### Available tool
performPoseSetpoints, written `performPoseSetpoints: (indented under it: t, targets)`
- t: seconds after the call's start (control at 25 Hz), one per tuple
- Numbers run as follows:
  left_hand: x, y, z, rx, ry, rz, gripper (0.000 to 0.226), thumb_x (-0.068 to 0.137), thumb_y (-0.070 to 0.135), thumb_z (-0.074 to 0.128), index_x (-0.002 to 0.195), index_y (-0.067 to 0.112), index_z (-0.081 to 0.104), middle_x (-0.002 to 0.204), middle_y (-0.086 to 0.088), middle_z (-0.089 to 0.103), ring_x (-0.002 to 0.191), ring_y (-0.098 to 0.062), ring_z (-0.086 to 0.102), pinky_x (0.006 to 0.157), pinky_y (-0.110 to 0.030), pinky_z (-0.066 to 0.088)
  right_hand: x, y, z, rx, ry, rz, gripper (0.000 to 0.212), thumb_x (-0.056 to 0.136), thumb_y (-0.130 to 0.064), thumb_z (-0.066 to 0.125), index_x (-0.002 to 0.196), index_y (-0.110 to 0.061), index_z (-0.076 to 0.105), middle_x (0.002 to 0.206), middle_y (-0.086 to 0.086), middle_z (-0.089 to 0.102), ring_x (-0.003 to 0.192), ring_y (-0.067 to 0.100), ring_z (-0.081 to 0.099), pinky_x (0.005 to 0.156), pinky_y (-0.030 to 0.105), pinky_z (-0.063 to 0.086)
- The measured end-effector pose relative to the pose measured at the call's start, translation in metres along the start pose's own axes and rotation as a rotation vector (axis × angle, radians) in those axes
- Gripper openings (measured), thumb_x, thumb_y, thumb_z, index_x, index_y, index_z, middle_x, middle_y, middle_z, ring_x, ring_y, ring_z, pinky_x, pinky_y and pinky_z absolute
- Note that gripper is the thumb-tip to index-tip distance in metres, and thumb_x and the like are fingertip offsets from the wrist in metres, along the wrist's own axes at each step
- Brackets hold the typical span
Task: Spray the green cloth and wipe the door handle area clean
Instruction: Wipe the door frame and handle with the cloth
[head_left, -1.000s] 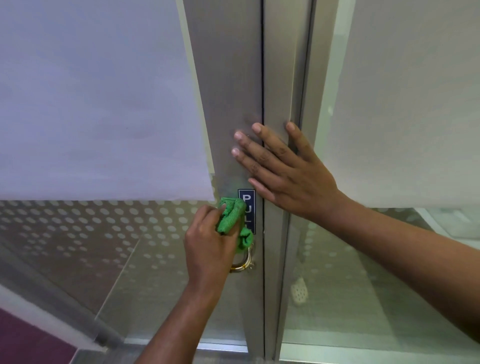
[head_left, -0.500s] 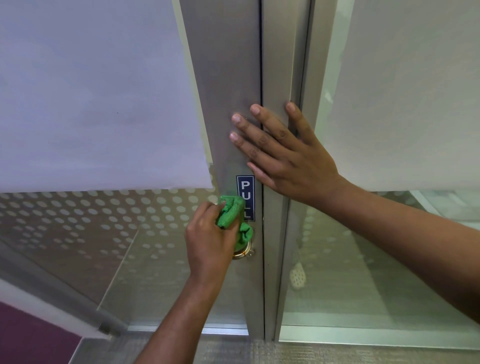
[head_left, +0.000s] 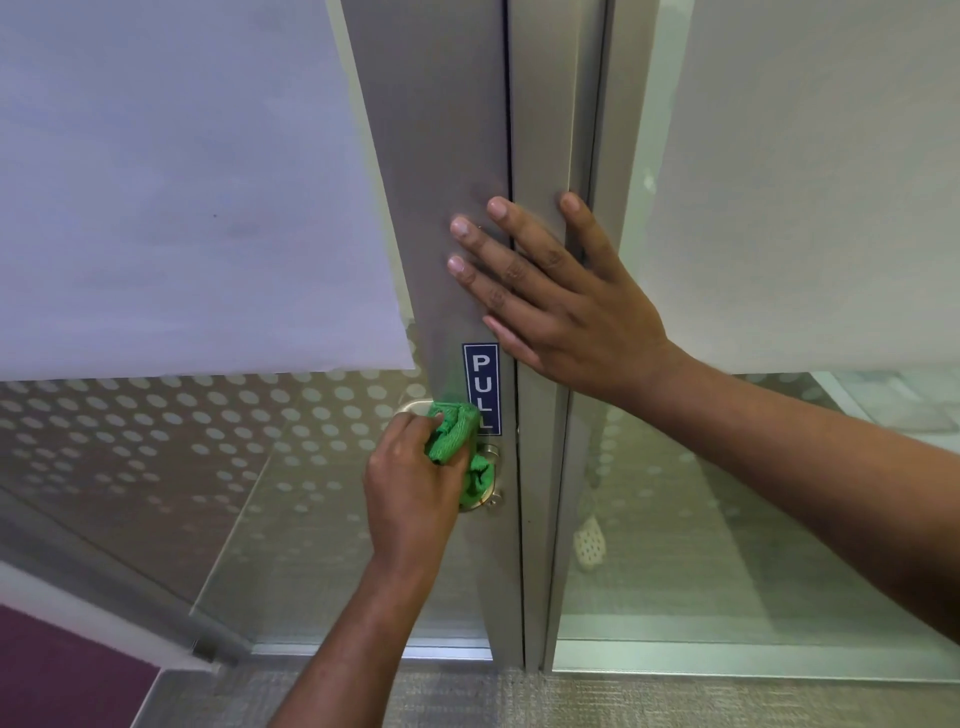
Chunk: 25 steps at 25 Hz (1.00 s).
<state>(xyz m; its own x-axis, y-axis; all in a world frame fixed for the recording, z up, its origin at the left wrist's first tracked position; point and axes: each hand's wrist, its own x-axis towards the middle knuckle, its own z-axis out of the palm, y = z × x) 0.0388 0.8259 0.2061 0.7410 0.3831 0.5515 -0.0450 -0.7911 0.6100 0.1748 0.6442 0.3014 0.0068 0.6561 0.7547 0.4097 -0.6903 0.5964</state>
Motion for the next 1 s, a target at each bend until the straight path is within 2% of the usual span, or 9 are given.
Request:
performPoseSetpoints:
  t: [0.08, 0.2, 0.28, 0.4, 0.48, 0.56, 0.72, 0.8, 1.0]
  targets:
    - [0.011, 0.009, -0.006, -0.021, 0.102, 0.052, 0.019, 0.078, 0.016, 0.087, 0.093, 0.010, 0.078, 0.083, -0.002, 0.069, 0.068, -0.016, 0.061, 0.060, -0.026, 0.043, 0.001, 0.000, 0.000, -0.003, 0.005, 0.001, 0.058, 0.119, -0.033, 0.047, 0.172, -0.013, 0.035, 0.178, 0.012, 0.036, 0.163, 0.037, 0.037, 0.134, 0.061, 0.008]
    - [0.028, 0.016, -0.012, -0.054, 0.213, 0.123, 0.018, 0.081, 0.021, 0.083, 0.093, 0.010, 0.076, 0.083, 0.000, 0.068, 0.070, -0.009, 0.056, 0.062, -0.020, 0.040, 0.001, -0.001, 0.000, 0.000, 0.007, 0.000, 0.059, 0.119, -0.033, 0.049, 0.172, -0.013, 0.036, 0.177, 0.012, 0.036, 0.163, 0.037, 0.038, 0.132, 0.063, 0.016]
    - [0.024, 0.013, -0.008, -0.042, 0.187, 0.117, 0.019, 0.080, 0.020, 0.085, 0.092, 0.009, 0.076, 0.083, -0.002, 0.068, 0.070, -0.009, 0.055, 0.062, -0.020, 0.038, 0.001, -0.001, 0.000, 0.001, 0.001, -0.004, 0.059, 0.119, -0.033, 0.049, 0.172, -0.013, 0.035, 0.177, 0.012, 0.036, 0.163, 0.037, 0.038, 0.131, 0.063, 0.018]
    - [0.003, 0.004, 0.001, -0.021, 0.066, 0.057, 0.022, 0.078, 0.015, 0.089, 0.093, 0.006, 0.077, 0.085, -0.003, 0.069, 0.068, -0.015, 0.060, 0.061, -0.022, 0.041, 0.001, 0.000, 0.000, -0.001, -0.005, -0.007, 0.059, 0.119, -0.034, 0.048, 0.172, -0.013, 0.035, 0.178, 0.012, 0.036, 0.163, 0.037, 0.037, 0.132, 0.062, 0.015]
    - [-0.002, 0.003, 0.002, -0.028, 0.022, 0.034, 0.023, 0.077, 0.014, 0.090, 0.095, 0.005, 0.078, 0.086, -0.004, 0.070, 0.069, -0.022, 0.065, 0.060, -0.032, 0.050, 0.001, 0.000, -0.001, -0.005, -0.001, -0.007, 0.058, 0.119, -0.034, 0.048, 0.172, -0.013, 0.035, 0.178, 0.012, 0.036, 0.163, 0.037, 0.037, 0.132, 0.063, 0.017]
    - [0.007, 0.010, -0.003, -0.033, 0.065, 0.059, 0.021, 0.078, 0.016, 0.089, 0.094, 0.006, 0.078, 0.083, -0.005, 0.069, 0.068, -0.022, 0.064, 0.060, -0.037, 0.052, 0.000, 0.000, 0.000, -0.013, 0.004, -0.005, 0.059, 0.119, -0.034, 0.048, 0.172, -0.013, 0.035, 0.178, 0.012, 0.036, 0.163, 0.037, 0.038, 0.131, 0.062, 0.018]
    - [0.039, 0.026, -0.018, -0.067, 0.241, 0.148, 0.017, 0.082, 0.022, 0.083, 0.092, 0.010, 0.077, 0.082, -0.001, 0.066, 0.069, -0.007, 0.054, 0.062, -0.015, 0.039, 0.000, 0.000, 0.000, -0.023, 0.007, -0.009, 0.059, 0.119, -0.034, 0.048, 0.173, -0.012, 0.034, 0.178, 0.012, 0.035, 0.163, 0.037, 0.037, 0.131, 0.062, 0.018]
    - [0.040, 0.027, -0.020, -0.070, 0.237, 0.157, 0.019, 0.083, 0.023, 0.081, 0.094, 0.009, 0.077, 0.085, 0.000, 0.067, 0.071, -0.004, 0.053, 0.064, -0.012, 0.039, 0.001, 0.000, 0.000, -0.020, 0.000, -0.012, 0.059, 0.119, -0.034, 0.048, 0.173, -0.012, 0.034, 0.178, 0.012, 0.035, 0.163, 0.037, 0.037, 0.131, 0.062, 0.018]
    - [0.009, 0.013, -0.010, -0.015, 0.047, 0.057, 0.028, 0.078, 0.014, 0.090, 0.101, 0.002, 0.079, 0.086, -0.007, 0.070, 0.071, -0.024, 0.066, 0.061, -0.037, 0.053, 0.001, 0.000, -0.003, -0.010, -0.005, -0.009, 0.058, 0.119, -0.033, 0.049, 0.172, -0.012, 0.036, 0.177, 0.012, 0.036, 0.163, 0.037, 0.038, 0.131, 0.062, 0.019]
